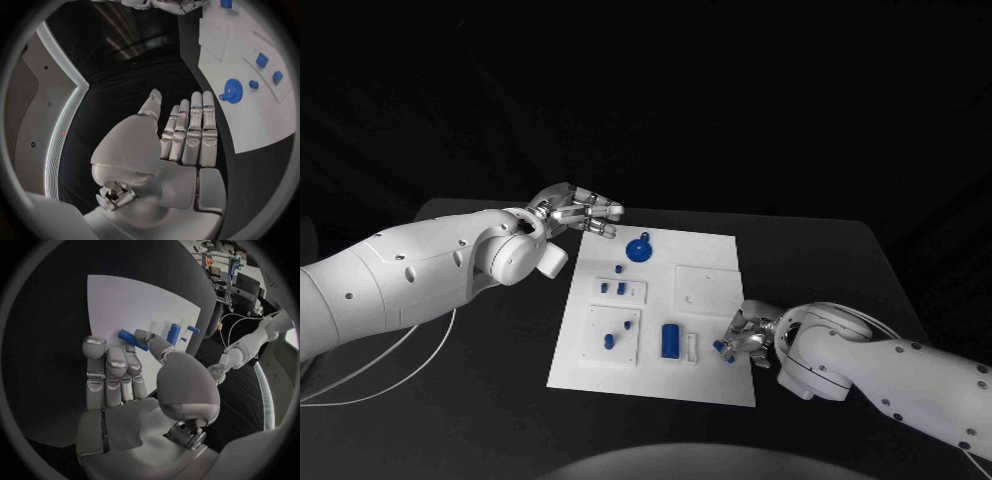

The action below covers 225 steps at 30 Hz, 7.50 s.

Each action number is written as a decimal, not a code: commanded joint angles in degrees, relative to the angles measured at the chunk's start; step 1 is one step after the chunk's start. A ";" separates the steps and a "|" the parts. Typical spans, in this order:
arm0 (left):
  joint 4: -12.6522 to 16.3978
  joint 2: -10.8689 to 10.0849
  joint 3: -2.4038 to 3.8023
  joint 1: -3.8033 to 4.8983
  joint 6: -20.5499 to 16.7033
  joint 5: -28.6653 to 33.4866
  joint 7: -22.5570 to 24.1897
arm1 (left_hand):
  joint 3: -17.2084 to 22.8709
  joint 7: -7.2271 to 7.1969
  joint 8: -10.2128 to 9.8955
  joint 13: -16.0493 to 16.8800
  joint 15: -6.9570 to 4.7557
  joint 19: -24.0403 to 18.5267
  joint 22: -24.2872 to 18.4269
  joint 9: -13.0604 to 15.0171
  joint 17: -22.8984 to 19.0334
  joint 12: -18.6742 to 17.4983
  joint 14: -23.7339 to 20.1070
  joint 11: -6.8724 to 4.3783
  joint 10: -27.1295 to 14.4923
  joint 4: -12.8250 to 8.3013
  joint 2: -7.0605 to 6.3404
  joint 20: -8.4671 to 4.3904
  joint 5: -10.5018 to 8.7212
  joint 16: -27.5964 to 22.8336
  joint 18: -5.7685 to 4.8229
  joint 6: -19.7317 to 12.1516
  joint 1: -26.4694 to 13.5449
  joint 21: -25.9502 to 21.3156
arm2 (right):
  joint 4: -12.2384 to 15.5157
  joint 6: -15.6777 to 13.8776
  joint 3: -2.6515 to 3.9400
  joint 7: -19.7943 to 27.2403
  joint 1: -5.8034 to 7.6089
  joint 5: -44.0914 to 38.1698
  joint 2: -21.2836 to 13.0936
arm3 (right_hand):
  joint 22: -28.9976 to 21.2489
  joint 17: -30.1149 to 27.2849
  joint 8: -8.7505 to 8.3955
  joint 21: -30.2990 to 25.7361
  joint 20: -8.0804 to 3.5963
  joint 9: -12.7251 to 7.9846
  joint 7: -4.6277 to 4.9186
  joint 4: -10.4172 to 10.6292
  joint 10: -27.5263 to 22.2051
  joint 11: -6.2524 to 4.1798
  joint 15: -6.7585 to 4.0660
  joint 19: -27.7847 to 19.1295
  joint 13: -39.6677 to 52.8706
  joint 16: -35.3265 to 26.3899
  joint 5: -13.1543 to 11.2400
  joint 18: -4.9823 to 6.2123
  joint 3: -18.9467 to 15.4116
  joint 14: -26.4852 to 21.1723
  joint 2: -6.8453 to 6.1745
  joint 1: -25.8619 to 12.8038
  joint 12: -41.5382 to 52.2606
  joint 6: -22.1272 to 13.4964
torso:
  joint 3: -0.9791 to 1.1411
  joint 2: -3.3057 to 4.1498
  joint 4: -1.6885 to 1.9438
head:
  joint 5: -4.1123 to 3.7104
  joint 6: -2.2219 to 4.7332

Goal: Assemble the parts on the task board

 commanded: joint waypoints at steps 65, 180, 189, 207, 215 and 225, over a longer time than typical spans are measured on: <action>-0.07 0.59 0.02 0.01 1.90 -0.42 -0.47 | 0.11 -0.09 0.04 -0.01 0.16 -0.37 0.21 0.01 0.08 -0.01 -0.39 0.12 -0.36 0.29 0.17 -0.07 0.07 -0.12 -0.35 -0.34 -0.70 -0.29 | -3.06 0.81 -0.14 0.53 0.69 6.92 5.46 | 1.12 -0.17 0.23 -0.01 -0.48 1.13 -1.94 23.08 0.92 -1.15 -0.68 2.86 -0.34 0.14 -24.29 -0.27 -16.43 0.05 -2.72 -2.79 -0.10 4.29 | 0.03 0.01 0.02 | 0.24 -0.01; -2.77 1.40 -0.06 -0.32 1.10 0.03 0.28 | 0.21 -0.08 0.04 -0.01 0.14 -0.31 0.36 0.01 0.16 -0.01 -0.32 0.11 -0.37 0.32 0.25 -0.08 0.10 -0.11 -0.32 -0.41 -0.70 -0.30 | -6.65 3.00 5.11 5.28 0.18 6.91 4.16 | 0.13 -0.41 0.16 -1.09 -0.94 4.40 -2.92 12.94 1.07 -1.96 -1.23 2.81 -0.57 -1.41 -19.98 -0.77 -24.30 0.21 2.93 -1.13 -0.45 6.48 | 0.44 -0.79 -0.27 | -0.13 1.71; -2.74 1.46 -0.06 -0.39 1.28 0.04 0.30 | 0.21 -0.08 0.04 -0.01 0.14 -0.31 0.36 0.01 0.16 -0.01 -0.32 0.11 -0.37 0.32 0.25 -0.08 0.10 -0.11 -0.32 -0.41 -0.70 -0.30 | -7.77 3.64 4.07 3.22 0.06 4.00 6.21 | 0.33 -0.33 0.37 -0.67 -1.22 10.74 -3.89 14.60 1.46 -2.35 -1.45 2.83 0.15 -1.10 -20.47 -1.11 -20.22 0.15 -1.39 0.49 -0.13 7.89 | 0.37 -0.85 -0.28 | -0.13 1.20; -2.41 1.41 -0.05 -0.48 1.82 0.04 0.10 | 0.25 -0.08 0.05 -0.01 0.17 -0.36 0.39 0.02 0.17 -0.01 -0.40 0.13 -0.40 0.26 0.33 -0.07 0.10 -0.13 -0.34 -0.41 -0.74 -0.31 | -9.46 2.44 2.95 0.69 -0.41 -1.13 8.63 | -0.20 -0.88 0.34 -0.53 -2.39 52.21 -6.73 16.47 3.84 -3.85 -2.62 2.90 2.56 -1.30 -21.33 -2.03 -18.71 0.14 -2.88 1.27 1.57 9.19 | 0.43 -0.83 -0.31 | 0.21 0.70; -2.31 1.34 -0.05 -0.50 1.91 0.04 0.06 | 0.25 -0.08 0.05 -0.01 0.17 -0.36 0.39 0.02 0.17 -0.01 -0.40 0.13 -0.40 0.26 0.33 -0.07 0.10 -0.13 -0.34 -0.41 -0.74 -0.31 | -10.51 2.47 2.66 0.43 -0.87 -1.76 9.65 | -0.53 -1.15 0.33 -0.49 -2.53 53.67 -6.93 17.19 4.49 -3.98 -2.78 2.89 3.72 -1.40 -21.06 -2.06 -18.67 0.12 -2.88 0.98 2.43 9.63 | 0.42 -0.85 -0.32 | 0.24 0.52; -2.25 1.21 -0.05 -0.50 1.87 0.04 0.03 | 0.25 -0.08 0.05 -0.01 0.17 -0.36 0.39 0.02 0.17 -0.01 -0.40 0.13 -0.40 0.26 0.33 -0.07 0.10 -0.13 -0.34 -0.41 -0.74 -0.31 | -10.65 2.45 2.34 0.75 -1.12 -1.86 9.32 | -0.73 -1.34 0.30 -0.23 -2.58 54.35 -6.96 17.53 4.68 -4.00 -2.82 2.87 4.39 -1.44 -20.62 -2.10 -18.77 0.07 -3.10 0.88 2.56 9.72 | 0.45 -0.86 -0.41 | 0.40 0.63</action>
